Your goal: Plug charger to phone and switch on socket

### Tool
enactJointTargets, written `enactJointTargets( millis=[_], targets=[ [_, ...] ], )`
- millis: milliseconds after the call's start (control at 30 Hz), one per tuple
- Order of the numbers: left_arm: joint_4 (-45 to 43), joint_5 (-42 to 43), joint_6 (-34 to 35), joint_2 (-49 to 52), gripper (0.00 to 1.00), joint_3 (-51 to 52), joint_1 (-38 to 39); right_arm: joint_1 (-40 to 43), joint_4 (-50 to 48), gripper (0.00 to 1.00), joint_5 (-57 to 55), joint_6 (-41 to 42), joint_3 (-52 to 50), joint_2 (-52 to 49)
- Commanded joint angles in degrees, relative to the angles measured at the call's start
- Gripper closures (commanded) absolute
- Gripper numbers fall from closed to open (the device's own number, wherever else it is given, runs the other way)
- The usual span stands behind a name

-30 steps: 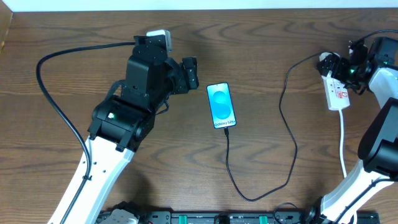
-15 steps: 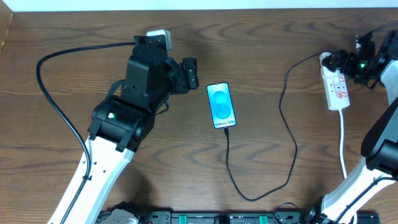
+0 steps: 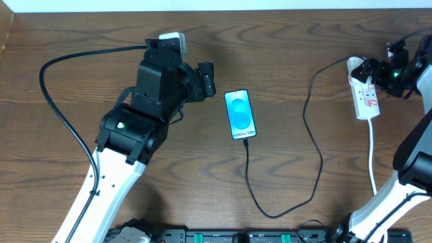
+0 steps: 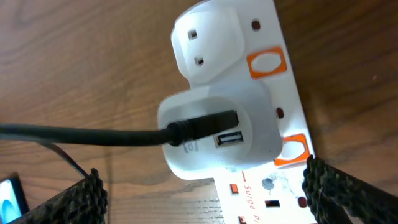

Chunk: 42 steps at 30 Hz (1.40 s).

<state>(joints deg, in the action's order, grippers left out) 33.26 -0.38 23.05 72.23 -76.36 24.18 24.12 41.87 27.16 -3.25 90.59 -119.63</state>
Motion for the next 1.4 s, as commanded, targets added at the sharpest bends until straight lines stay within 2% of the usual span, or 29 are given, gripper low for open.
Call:
enactJointTargets(
  millis=[0,400,600,767,1133,1367],
  targets=[
    [0.17,-0.74,-0.76,-0.31,0.11,-0.15,-0.17,-1.73,-2.51,0.01,-0.26,-0.68,-3.91,0.0],
    [0.17,-0.74,-0.76,-0.31,0.11,-0.13,-0.17,-1.81,-7.37,0.01,-0.74,-0.02,-6.36,-0.07],
    [0.17,-0.74,-0.74,-0.31,0.11,-0.15,-0.17,0.52,-2.78,0.01,-1.97,-0.26,-5.35,-0.07],
    [0.17,-0.74,-0.76,-0.31,0.11,-0.15,-0.17,1.68,-3.56,0.01,-1.92,-0.5,-5.35,-0.07],
    [0.17,-0.74,-0.74,-0.31,0.11,-0.15,-0.17,1.27,-6.4,0.01,4.57,0.0,-5.35,-0.07],
    [0.17,-0.74,-0.74,-0.31,0.11,-0.15,-0.17,-0.76,-6.36,0.01,4.87,0.9,-5.4,-0.07]
  ],
)
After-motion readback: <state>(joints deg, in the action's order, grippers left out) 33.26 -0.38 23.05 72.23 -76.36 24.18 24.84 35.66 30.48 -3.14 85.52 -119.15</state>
